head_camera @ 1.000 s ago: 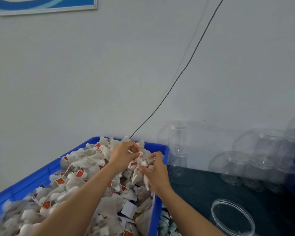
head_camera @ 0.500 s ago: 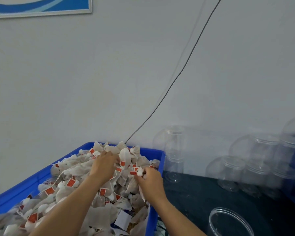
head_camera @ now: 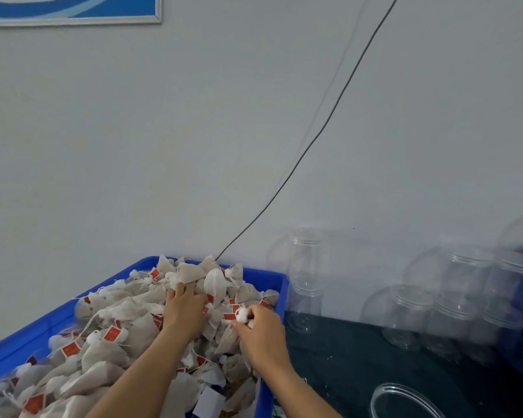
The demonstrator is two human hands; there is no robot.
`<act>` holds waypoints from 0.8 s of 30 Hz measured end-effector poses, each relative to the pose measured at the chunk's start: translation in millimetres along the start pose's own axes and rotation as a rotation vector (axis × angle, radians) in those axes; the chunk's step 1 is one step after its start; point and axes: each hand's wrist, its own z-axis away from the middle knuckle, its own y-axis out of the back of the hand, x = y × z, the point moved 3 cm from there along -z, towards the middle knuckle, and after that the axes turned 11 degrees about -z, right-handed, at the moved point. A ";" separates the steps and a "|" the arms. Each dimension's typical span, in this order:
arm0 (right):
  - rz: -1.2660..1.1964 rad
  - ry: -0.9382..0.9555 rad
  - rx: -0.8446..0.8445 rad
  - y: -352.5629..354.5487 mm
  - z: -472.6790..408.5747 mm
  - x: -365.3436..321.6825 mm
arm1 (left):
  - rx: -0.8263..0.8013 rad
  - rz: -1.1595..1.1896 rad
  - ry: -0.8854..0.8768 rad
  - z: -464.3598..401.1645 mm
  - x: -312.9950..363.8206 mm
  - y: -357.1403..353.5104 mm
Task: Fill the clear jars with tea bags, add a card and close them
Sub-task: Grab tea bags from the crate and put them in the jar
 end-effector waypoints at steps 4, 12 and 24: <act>0.005 -0.029 0.007 -1.9 -0.6 1.8 | 0.014 -0.006 0.076 -3.0 11.7 -5.2; -0.035 -0.044 -0.004 -1.8 -0.9 0.2 | 0.224 0.616 0.252 0.5 -11.2 11.0; -0.566 -0.082 0.173 32.5 15.6 -31.3 | 0.161 1.101 0.114 28.5 -12.5 118.1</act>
